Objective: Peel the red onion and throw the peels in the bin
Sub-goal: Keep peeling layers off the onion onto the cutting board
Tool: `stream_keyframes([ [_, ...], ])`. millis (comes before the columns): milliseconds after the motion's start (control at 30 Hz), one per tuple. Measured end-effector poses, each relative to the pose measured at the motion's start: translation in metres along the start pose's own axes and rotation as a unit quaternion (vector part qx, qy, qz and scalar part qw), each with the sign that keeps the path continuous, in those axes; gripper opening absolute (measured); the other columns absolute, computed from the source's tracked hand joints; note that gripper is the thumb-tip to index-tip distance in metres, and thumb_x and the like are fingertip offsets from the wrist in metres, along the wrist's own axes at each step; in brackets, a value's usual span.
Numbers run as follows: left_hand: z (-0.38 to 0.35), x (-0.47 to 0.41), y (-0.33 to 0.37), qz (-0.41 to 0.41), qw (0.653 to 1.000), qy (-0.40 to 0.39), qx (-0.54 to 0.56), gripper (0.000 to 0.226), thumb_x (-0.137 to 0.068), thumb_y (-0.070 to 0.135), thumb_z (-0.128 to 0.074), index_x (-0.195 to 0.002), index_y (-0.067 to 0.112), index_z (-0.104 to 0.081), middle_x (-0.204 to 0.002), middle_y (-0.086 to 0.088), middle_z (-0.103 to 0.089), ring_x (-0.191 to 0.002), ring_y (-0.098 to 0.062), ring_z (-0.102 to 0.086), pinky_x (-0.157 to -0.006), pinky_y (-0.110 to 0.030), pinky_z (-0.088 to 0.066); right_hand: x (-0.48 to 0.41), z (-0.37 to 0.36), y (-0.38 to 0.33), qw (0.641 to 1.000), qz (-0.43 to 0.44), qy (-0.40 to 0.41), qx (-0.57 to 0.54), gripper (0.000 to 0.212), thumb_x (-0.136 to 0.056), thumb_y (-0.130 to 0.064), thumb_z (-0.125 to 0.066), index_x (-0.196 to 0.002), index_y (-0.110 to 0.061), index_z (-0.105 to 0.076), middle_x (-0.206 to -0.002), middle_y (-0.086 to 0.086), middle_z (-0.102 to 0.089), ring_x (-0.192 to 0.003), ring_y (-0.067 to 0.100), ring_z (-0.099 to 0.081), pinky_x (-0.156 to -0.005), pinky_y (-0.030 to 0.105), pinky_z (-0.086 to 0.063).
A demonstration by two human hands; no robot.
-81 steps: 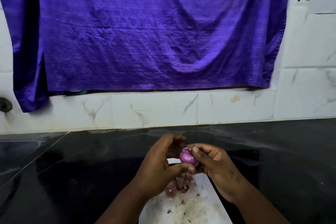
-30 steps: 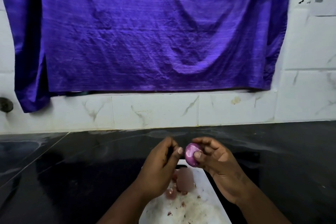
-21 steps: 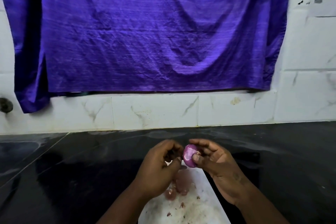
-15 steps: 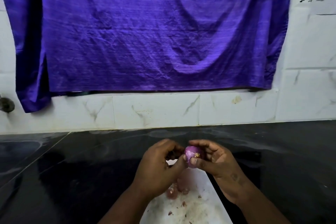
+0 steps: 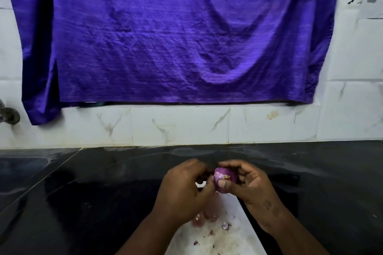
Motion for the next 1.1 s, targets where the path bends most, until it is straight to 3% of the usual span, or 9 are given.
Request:
stream_keyframes([
  [167, -0.015, 0.001, -0.012, 0.088, 0.979, -0.057, 0.178, 0.025, -0.098, 0.052, -0.063, -0.095, 0.027, -0.07, -0.09, 0.008, -0.073, -0.082, -0.011, -0.072, -0.072, -0.044, -0.061, 0.0, 0.001, 0.0, 1.0, -0.012, -0.008, -0.027, 0.046, -0.066, -0.013, -0.092, -0.109, -0.018, -0.078, -0.112, 0.014, -0.077, -0.107, 0.03, -0.073, -0.092, 0.039, -0.059],
  [233, -0.018, 0.003, -0.011, 0.065, 0.984, -0.068, 0.15, 0.028, -0.103, 0.051, -0.056, -0.091, 0.026, -0.063, -0.088, 0.007, -0.067, -0.082, -0.013, -0.066, -0.071, -0.044, -0.057, 0.0, 0.002, 0.001, 0.999, -0.015, -0.013, -0.025, 0.046, -0.067, -0.009, -0.091, -0.11, -0.017, -0.077, -0.113, 0.015, -0.077, -0.108, 0.032, -0.073, -0.091, 0.037, -0.059],
  [367, -0.017, 0.005, -0.005, 0.022, 0.995, -0.089, 0.048, 0.031, -0.109, 0.051, -0.036, -0.087, 0.031, -0.045, -0.083, 0.013, -0.049, -0.079, -0.004, -0.05, -0.064, -0.019, -0.036, 0.0, 0.0, 0.0, 1.0, -0.003, -0.013, -0.004, 0.044, -0.066, -0.007, -0.09, -0.108, -0.015, -0.078, -0.109, 0.013, -0.078, -0.103, 0.03, -0.074, -0.085, 0.032, -0.06],
  [467, -0.016, 0.005, 0.002, 0.005, 0.994, -0.103, -0.019, 0.024, -0.112, 0.043, -0.034, -0.09, 0.035, -0.04, -0.084, 0.016, -0.044, -0.08, -0.002, -0.045, -0.065, -0.019, -0.03, -0.001, 0.0, 0.0, 1.0, 0.0, -0.004, 0.003, 0.046, -0.063, -0.003, -0.089, -0.107, -0.007, -0.075, -0.106, 0.013, -0.078, -0.101, 0.032, -0.074, -0.082, 0.03, -0.061],
  [567, -0.016, 0.003, 0.007, 0.011, 0.992, -0.118, -0.046, 0.018, -0.111, 0.029, -0.041, -0.092, 0.031, -0.04, -0.089, 0.014, -0.043, -0.081, -0.006, -0.04, -0.067, -0.027, -0.029, -0.002, 0.0, 0.0, 1.0, 0.003, 0.003, 0.003, 0.05, -0.061, -0.005, -0.094, -0.107, -0.006, -0.074, -0.106, 0.013, -0.078, -0.101, 0.033, -0.074, -0.085, 0.033, -0.062],
  [700, -0.016, -0.001, 0.013, 0.014, 0.987, -0.134, -0.083, 0.014, -0.108, 0.028, -0.042, -0.096, 0.032, -0.038, -0.094, 0.015, -0.041, -0.084, -0.008, -0.038, -0.066, -0.023, -0.028, -0.001, 0.001, 0.001, 1.0, 0.004, 0.009, -0.002, 0.051, -0.059, -0.015, -0.092, -0.106, -0.008, -0.075, -0.106, 0.013, -0.078, -0.102, 0.033, -0.074, -0.086, 0.036, -0.062],
  [867, -0.017, 0.002, -0.002, 0.057, 0.994, -0.083, -0.031, 0.024, -0.108, 0.026, -0.042, -0.084, 0.028, -0.042, -0.081, 0.012, -0.048, -0.074, -0.005, -0.045, -0.061, -0.02, -0.034, 0.0, -0.003, -0.001, 0.998, -0.004, -0.01, -0.066, 0.063, -0.055, -0.036, -0.099, -0.111, -0.018, -0.076, -0.116, 0.015, -0.076, -0.109, 0.032, -0.073, -0.088, 0.035, -0.06],
  [1000, -0.016, 0.002, -0.016, 0.068, 0.995, -0.059, -0.033, 0.024, -0.108, 0.029, -0.047, -0.084, 0.03, -0.047, -0.081, 0.012, -0.055, -0.076, -0.007, -0.052, -0.065, -0.025, -0.042, -0.001, 0.0, -0.001, 0.99, -0.016, -0.005, -0.143, 0.068, -0.056, -0.03, -0.099, -0.116, -0.013, -0.072, -0.123, 0.019, -0.073, -0.114, 0.033, -0.071, -0.091, 0.034, -0.059],
  [1100, -0.017, 0.002, -0.015, 0.046, 0.997, -0.062, -0.025, 0.011, -0.095, 0.025, -0.059, -0.088, 0.033, -0.056, -0.085, 0.017, -0.056, -0.082, -0.004, -0.054, -0.066, -0.022, -0.045, -0.003, 0.001, 0.003, 0.992, -0.018, -0.006, -0.128, 0.053, -0.073, -0.012, -0.088, -0.122, -0.01, -0.068, -0.124, 0.019, -0.072, -0.118, 0.036, -0.069, -0.096, 0.037, -0.058],
])
Point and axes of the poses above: each hand's wrist, its own x-axis away from the middle knuckle, its own z-axis out of the back of the hand, y = z × x, the point moved 7 cm from there along -x, towards the middle knuckle
